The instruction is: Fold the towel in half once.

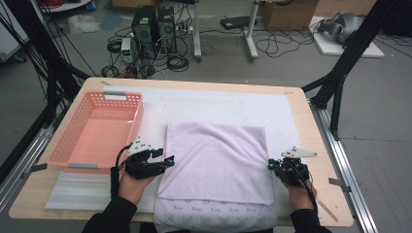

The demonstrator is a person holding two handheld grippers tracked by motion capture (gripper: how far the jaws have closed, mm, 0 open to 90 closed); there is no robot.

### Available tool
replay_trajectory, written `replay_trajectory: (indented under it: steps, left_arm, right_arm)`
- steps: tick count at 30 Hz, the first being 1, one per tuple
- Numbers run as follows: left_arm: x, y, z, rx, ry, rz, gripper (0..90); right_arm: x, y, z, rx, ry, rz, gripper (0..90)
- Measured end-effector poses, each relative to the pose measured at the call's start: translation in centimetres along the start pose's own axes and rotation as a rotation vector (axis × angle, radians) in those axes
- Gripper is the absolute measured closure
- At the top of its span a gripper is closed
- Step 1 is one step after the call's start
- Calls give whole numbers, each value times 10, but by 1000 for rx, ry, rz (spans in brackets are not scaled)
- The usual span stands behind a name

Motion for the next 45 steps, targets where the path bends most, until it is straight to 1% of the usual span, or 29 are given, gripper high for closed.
replay_trajectory:
  steps: [2, 4, 5, 7, 9, 12, 13, 14, 16, 18, 19, 22, 24, 25, 26, 28, 29, 31, 32, 33, 34, 38, 39, 40, 42, 43, 44, 45]
  left_arm:
    - [0, 0, -1, 9, 3, 0, 435]
    - [0, 0, -3, 18, 5, 2, 440]
    - [0, 0, -4, 20, 14, 4, 447]
    - [0, -1, -6, 23, 11, -1, 468]
    - [2, -3, -8, 29, 13, 0, 495]
    - [8, -8, -11, 55, 1, 2, 536]
    - [10, -10, -12, 67, 5, 8, 547]
    - [12, -13, -13, 72, 6, 13, 554]
    - [15, -20, -16, 98, 6, -11, 563]
    - [18, -30, -18, 107, 8, -19, 563]
    - [20, -34, -18, 117, 14, -21, 556]
    - [24, -48, -22, 141, 29, -44, 520]
    - [23, -56, -24, 162, 45, -46, 512]
    - [22, -58, -25, 165, 48, -54, 510]
    - [20, -61, -26, 167, 47, -67, 511]
    - [18, -64, -28, 177, 48, -84, 514]
    - [18, -65, -28, 173, 50, -79, 524]
    - [19, -65, -29, 184, 38, -56, 573]
    - [19, -66, -29, 192, 31, -53, 601]
    - [18, -66, -30, 200, 27, -51, 632]
    - [18, -67, -31, 196, 32, -54, 663]
    - [18, -67, -30, 191, 27, -51, 803]
    - [18, -66, -30, 191, 19, -51, 845]
    - [18, -66, -30, 203, 9, -50, 869]
    - [20, -65, -29, 210, 5, -27, 875]
    - [21, -63, -30, 229, 2, -17, 876]
    - [21, -61, -32, 249, 12, -1, 876]
    - [22, -60, -35, 266, 24, 4, 876]
  right_arm:
    - [-2, -1, 2, 11, -21, -6, 882]
    - [-3, -4, 1, 13, -21, -20, 865]
    - [-4, -5, 1, 8, -14, -22, 845]
    - [-3, -4, 1, 1, -25, -11, 768]
    - [-2, -1, 2, 2, -21, 13, 719]
    - [-3, 3, 3, 3, -28, 33, 704]
    - [-4, 3, 3, 9, -29, 37, 704]
    - [-4, 3, 3, 14, -25, 40, 702]
    - [-4, 4, 3, 18, -18, 40, 698]
    - [-3, 4, 1, 21, -11, 44, 694]
    - [-3, 4, 1, 24, -4, 47, 692]
    - [-3, 4, 1, 32, -2, 43, 687]
    - [-3, 4, 1, 35, -2, 45, 685]
    - [-3, 4, 1, 38, -5, 46, 685]
    - [-3, 5, 2, 37, 3, 50, 685]
    - [-3, 5, 2, 40, -5, 51, 684]
    - [-3, 5, 2, 39, 1, 52, 684]
    - [-4, 5, 2, 40, -5, 49, 681]
    - [-4, 5, 2, 41, -5, 49, 678]
    - [-4, 5, 2, 39, -7, 48, 674]
    - [-4, 5, 2, 40, -7, 48, 673]
    - [-3, 4, 2, 43, -6, 53, 669]
    - [-3, 4, 2, 44, -9, 50, 667]
    - [-4, 4, 2, 44, -10, 47, 667]
    - [-4, 3, 2, 46, -9, 48, 665]
    - [-4, 4, 2, 47, -10, 48, 664]
    - [-4, 4, 2, 48, -11, 47, 663]
    - [-4, 3, 2, 49, -11, 48, 663]
Point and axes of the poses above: each handheld gripper's, and its own axes: y roughly backward along the jaws, x roughly out of its top, z roughly to its right, the point moved 1 cm from there along -y, roughly forward along the jaws, and after that the axes turned 6 degrees about x, right-handed, at the moved point
